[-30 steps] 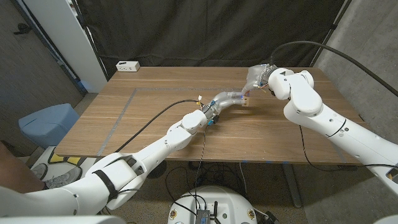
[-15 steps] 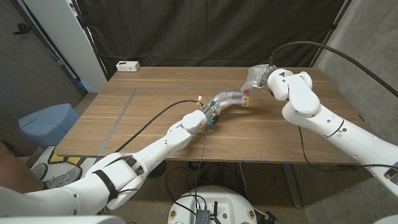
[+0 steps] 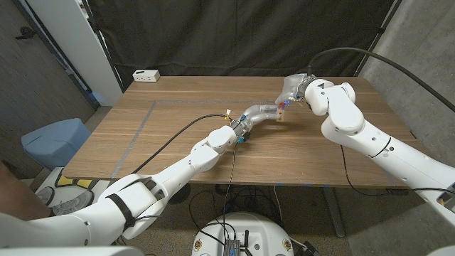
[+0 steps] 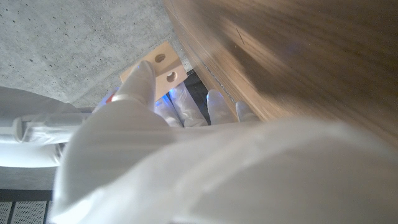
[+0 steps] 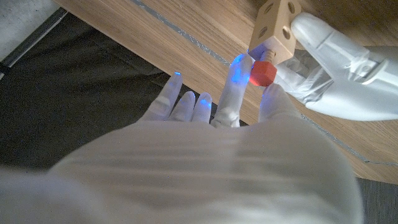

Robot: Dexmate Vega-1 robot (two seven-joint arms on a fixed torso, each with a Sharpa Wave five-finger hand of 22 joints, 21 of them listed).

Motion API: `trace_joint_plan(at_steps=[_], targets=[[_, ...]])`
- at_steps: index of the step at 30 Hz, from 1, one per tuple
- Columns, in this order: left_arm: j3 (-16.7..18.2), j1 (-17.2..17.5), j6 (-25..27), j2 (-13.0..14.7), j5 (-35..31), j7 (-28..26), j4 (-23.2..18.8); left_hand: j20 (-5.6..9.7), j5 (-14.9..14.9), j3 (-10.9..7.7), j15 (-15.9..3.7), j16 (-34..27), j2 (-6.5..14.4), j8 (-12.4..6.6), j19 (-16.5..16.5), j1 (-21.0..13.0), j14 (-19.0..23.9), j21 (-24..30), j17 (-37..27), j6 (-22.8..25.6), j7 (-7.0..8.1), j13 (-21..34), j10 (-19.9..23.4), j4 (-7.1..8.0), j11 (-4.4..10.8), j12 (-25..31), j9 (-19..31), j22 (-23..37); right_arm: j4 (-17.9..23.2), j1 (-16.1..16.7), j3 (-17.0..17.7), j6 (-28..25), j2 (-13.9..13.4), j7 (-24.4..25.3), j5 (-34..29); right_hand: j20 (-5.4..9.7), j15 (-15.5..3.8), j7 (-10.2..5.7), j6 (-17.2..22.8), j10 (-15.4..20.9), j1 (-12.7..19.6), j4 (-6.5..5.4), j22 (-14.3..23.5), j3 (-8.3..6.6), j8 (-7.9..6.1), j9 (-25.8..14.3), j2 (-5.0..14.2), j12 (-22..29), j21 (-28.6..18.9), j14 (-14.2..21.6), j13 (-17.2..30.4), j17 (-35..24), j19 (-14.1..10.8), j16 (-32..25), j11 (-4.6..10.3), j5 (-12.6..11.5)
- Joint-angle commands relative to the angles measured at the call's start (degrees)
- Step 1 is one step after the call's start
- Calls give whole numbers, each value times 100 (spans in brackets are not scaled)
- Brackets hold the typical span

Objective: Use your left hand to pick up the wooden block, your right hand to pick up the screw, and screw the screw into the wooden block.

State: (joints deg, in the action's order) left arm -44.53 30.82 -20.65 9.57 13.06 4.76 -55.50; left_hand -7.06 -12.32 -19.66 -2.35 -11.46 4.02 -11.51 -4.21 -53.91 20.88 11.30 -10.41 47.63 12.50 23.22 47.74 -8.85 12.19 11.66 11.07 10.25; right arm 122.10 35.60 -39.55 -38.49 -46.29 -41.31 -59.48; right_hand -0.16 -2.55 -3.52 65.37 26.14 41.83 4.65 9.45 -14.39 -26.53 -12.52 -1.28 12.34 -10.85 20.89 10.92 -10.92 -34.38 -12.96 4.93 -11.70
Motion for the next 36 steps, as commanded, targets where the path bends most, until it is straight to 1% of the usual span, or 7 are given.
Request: trace_joint_plan(at_steps=[1, 8, 13, 25, 28, 30, 36], targets=[[6, -25, -34, -29, 16, 11, 67, -26, -34, -56, -286, 10, 63, -55, -27, 18, 66, 47, 4, 171, -96, 24, 28, 13, 28, 32, 18, 22, -87, -15, -48, 2, 73, 50, -122, -7, -133, 36, 130, 95, -78, 1, 23, 34, -54, -4, 0, -1, -29, 77, 16, -6, -62, -36, 26, -42], [10, -29, -51, -37, 17, 4, 81, -27, -40, -70, -279, 12, 81, -58, -30, 26, 65, 47, 2, 180, -108, 23, 29, 21, 27, 31, 18, 22, -118, 5, -54, 1, 132, 141, -195, 4, -164, 24, 349, 199, -209, -23, 24, 116, -110, 26, -58, -1, -27, 141, 13, -2, -87, -30, 25, -62], [10, -43, -77, -46, 23, 24, 110, -28, -45, -79, -276, 14, 88, -58, -28, 32, 67, 46, 3, 179, -108, 23, 26, 23, 27, 30, 18, 22, -111, 24, -34, 14, 141, 181, -212, 7, -177, 40, 379, 232, -334, -57, 24, 188, -102, 45, -125, -10, -25, 165, 12, 0, -98, -21, 42, -66], [15, -26, -57, -33, 26, 16, 74, -24, -58, -100, -274, 19, 89, -57, -33, 35, 70, 47, 7, 178, -105, 23, 14, 17, 27, 26, 17, 22, -55, 89, 3, -46, 146, 153, -300, -2, -175, 67, 393, 276, -536, -113, 25, 300, -74, 72, -228, -27, -13, 188, 12, -1, -88, 0, -29, -84], [16, -4, -31, -18, 23, 1, 26, -27, -59, -102, -276, 20, 87, -58, -34, 38, 72, 47, 7, 179, -108, 23, 13, 16, 27, 26, 17, 22, -15, 117, 24, -45, 129, 147, -317, -8, -172, 78, 353, 267, -595, -132, 26, 329, -48, 77, -247, -41, -8, 183, 12, -2, -81, 10, -37, -90], [13, 7, -22, -10, 21, 0, 6, -25, -61, -105, -275, 22, 87, -52, -32, 39, 70, 47, 8, 166, -106, 23, 11, 15, 27, 26, 17, 22, 21, 136, 47, -56, 113, 123, -326, -11, -168, 71, 179, 246, -672, -151, 26, 369, 34, 83, -282, -63, -5, 185, 12, -3, -75, 23, -46, -101], [11, 31, -11, 2, 18, -13, -32, -30, -63, -109, -266, 24, 83, -56, -31, 46, 69, 46, 9, 175, -106, 23, 9, 15, 26, 25, 17, 23, 135, 180, 113, -76, 61, 18, -357, -49, -108, 93, -39, 172, -775, -178, 27, 419, 136, 82, -303, -107, 13, 132, 16, -6, -22, 63, -128, -118]])
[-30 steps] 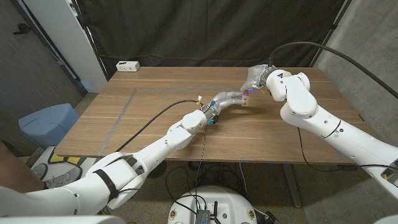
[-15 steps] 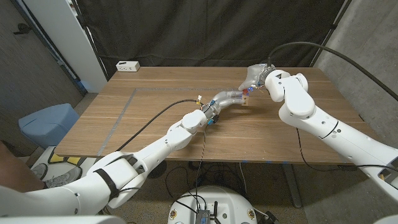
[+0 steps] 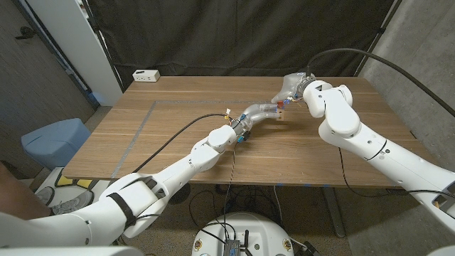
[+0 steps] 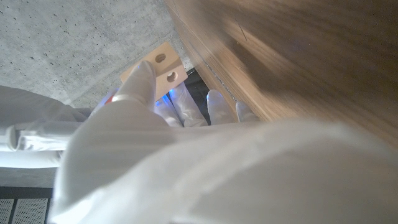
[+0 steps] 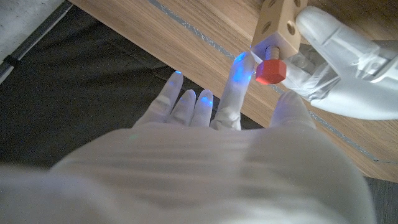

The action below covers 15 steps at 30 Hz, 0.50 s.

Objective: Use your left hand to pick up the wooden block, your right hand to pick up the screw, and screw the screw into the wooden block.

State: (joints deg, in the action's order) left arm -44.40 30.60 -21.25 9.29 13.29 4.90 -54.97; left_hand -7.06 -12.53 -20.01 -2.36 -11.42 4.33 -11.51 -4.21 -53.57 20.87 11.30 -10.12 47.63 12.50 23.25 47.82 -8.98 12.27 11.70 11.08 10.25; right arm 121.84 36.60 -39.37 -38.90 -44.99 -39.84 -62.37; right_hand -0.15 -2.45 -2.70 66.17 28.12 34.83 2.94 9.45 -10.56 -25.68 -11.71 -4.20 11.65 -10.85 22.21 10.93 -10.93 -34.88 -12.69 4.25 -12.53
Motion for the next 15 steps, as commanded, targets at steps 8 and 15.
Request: trace_joint_plan(at_steps=[8, 15], targets=[[-6, 54, 37, 19, -3, -20, -76, -27, -45, -82, -269, 20, 51, -51, -34, 19, 72, 47, -20, 164, -105, 22, 7, 27, 18, 25, 15, 23, 249, 108, 151, -13, -107, -307, -107, -150, -39, 62, -461, -124, -187, -11, 29, 114, 133, -105, -75, -75, 27, -96, 25, -3, 100, 94, -178, -54], [-9, 53, 45, 20, -3, -12, -79, -35, -50, -92, -266, 21, 55, -48, -33, 21, 72, 45, -20, 155, -112, 21, 4, 26, 18, 24, 15, 23, 291, 155, 220, 51, -135, -290, -93, -210, 20, 56, -908, -319, -192, 26, 28, 130, 231, -215, -93, -115, 30, -187, 39, -1, 170, 135, -250, -95]])
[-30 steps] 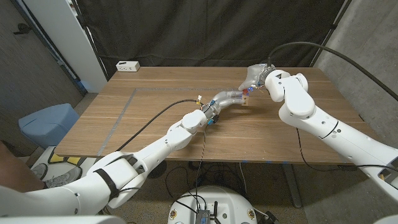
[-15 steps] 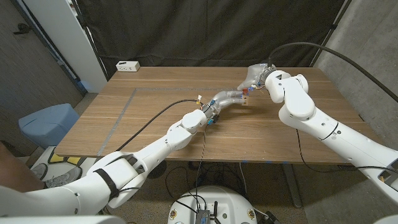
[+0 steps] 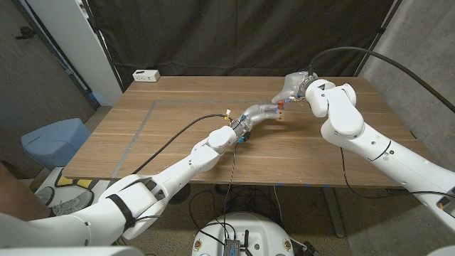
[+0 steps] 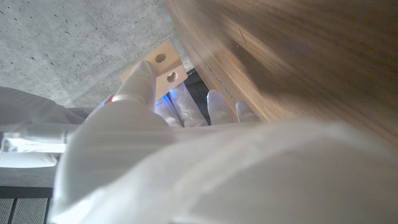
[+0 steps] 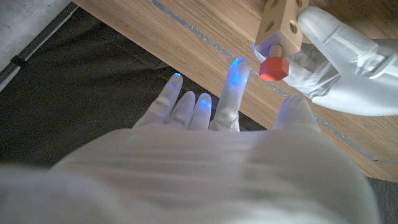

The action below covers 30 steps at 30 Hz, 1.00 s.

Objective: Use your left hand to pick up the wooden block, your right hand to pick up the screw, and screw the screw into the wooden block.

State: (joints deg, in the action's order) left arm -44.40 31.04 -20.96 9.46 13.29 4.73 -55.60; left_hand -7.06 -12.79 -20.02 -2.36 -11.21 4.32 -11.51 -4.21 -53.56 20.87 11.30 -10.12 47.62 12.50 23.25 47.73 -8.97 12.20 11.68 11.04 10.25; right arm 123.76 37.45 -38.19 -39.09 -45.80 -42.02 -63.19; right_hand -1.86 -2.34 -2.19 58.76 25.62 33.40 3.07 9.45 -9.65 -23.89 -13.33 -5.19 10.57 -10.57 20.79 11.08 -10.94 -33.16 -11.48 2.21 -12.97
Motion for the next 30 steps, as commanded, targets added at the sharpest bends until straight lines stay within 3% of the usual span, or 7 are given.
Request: trace_joint_plan(at_steps=[1, 5, 7, 15, 20, 30], targets=[[-8, 12, 19, 2, -2, 1, -20, -36, -25, -93, -266, 1, 59, -50, -31, 22, 73, 45, -20, 160, -112, 21, 13, 27, 26, 25, 19, 23, 105, 65, 106, 86, -60, -98, -5, -43, 19, -4, -194, -69, -30, 24, 28, 33, 55, -61, 8, -4, 1, -43, 26, 3, 1, 15, -42, -56], [-9, 20, 43, 11, -5, -10, -43, -24, -27, -96, -261, 2, 57, -47, -34, 27, 72, 46, -20, 151, -118, 22, 14, 27, 26, 26, 19, 23, 131, 36, 171, 232, -119, -212, 185, -111, 52, 3, -555, -259, 45, 88, 27, 1, 132, -138, 29, -31, 12, -121, 41, 2, 83, 38, -47, -82], [-8, 21, 45, 12, -4, -9, -45, -22, -28, -97, -263, 2, 56, -48, -37, 27, 73, 47, -19, 155, -119, 22, 13, 26, 26, 26, 19, 23, 138, 32, 207, 293, -144, -222, 294, -162, 126, -9, -758, -382, 78, 120, 27, -16, 181, -172, 48, -38, 17, -231, 47, 0, 142, 64, -124, -83], [-11, 20, 58, 5, 1, -6, -45, -20, -31, -103, -272, 1, 53, -46, -39, 33, 79, 47, -18, 150, -114, 19, 7, 25, 26, 22, 19, 23, 167, -49, 264, 445, -258, -368, 620, -270, 265, -26, -1348, -772, 324, 294, 24, -127, 415, -148, 149, -46, 21, -526, 61, 17, 303, 97, -29, -9], [-16, 9, 46, -7, 2, 5, -20, -25, -33, -108, -277, 3, 54, -47, -38, 34, 76, 47, -18, 151, -115, 19, 5, 23, 26, 23, 19, 23, 166, -136, 249, 495, -314, -481, 778, -317, 340, -58, -1608, -956, 457, 388, 22, -192, 533, -129, 182, -43, 23, -692, 64, 27, 386, 111, -65, 64], [-21, -51, 1, -53, -2, 23, 96, -25, -37, -116, -263, 3, 58, -43, -39, 39, 76, 46, -19, 138, -115, 19, 0, 24, 26, 21, 19, 23, 117, -336, 131, 570, -374, -625, 845, -387, 378, -128, -1894, -1249, 803, 586, 19, -346, 665, -99, 188, -44, 21, -873, 63, 33, 482, 109, 24, 158]])
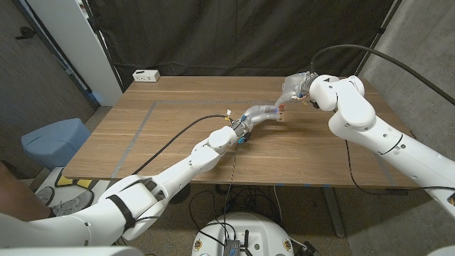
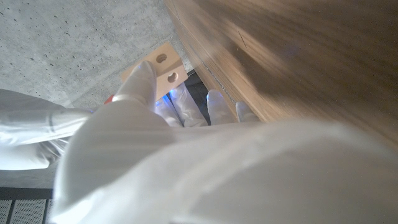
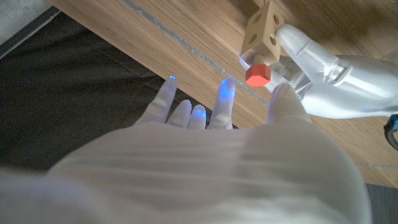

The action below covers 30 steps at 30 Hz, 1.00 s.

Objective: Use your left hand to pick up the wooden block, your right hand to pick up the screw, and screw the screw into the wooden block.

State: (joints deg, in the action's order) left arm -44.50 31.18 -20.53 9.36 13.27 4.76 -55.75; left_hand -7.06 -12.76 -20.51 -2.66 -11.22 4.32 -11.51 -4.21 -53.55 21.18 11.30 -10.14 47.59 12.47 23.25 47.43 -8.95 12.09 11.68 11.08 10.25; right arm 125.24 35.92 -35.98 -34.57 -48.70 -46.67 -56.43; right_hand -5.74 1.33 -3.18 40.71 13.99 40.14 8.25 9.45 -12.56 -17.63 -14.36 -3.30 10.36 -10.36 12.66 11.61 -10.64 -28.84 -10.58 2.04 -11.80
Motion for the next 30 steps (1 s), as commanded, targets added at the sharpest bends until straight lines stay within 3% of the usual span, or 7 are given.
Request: trace_joint_plan(at_steps=[1, 14, 30], targets=[[-12, -73, -50, -47, 0, 26, 125, -22, -41, -67, -235, 4, 58, -44, -39, 40, 42, 46, -18, 145, -117, 18, 31, 22, 37, 22, 16, 23, -38, -202, -106, 119, -82, -176, 162, -4, 7, -40, -118, -112, 163, 84, 19, -69, 52, 7, -4, -22, -1, -73, 10, 4, 58, 17, 42, 48], [-12, -103, -54, -71, 14, 51, 188, -21, -46, -77, -234, 5, 61, -49, -34, 50, 38, 44, -18, 153, -120, 19, 41, 23, 37, 27, 16, 23, -123, -428, -353, 174, -18, -475, -115, -48, 29, -188, -248, -296, 527, 193, 17, -222, 109, 28, -31, -9, -2, -190, 8, 4, 122, 8, 128, 69], [-21, -87, -50, -50, -2, 50, 141, -20, -52, -89, -244, 4, 63, -51, -33, 48, 40, 43, -17, 158, -111, 20, 43, 16, 37, 30, 16, 23, -178, -404, -374, 215, 161, -562, -463, -48, 21, -175, -42, -208, 749, 196, 16, -325, 28, 41, -91, 64, -20, -140, 5, -5, 119, -43, 146, 80]])
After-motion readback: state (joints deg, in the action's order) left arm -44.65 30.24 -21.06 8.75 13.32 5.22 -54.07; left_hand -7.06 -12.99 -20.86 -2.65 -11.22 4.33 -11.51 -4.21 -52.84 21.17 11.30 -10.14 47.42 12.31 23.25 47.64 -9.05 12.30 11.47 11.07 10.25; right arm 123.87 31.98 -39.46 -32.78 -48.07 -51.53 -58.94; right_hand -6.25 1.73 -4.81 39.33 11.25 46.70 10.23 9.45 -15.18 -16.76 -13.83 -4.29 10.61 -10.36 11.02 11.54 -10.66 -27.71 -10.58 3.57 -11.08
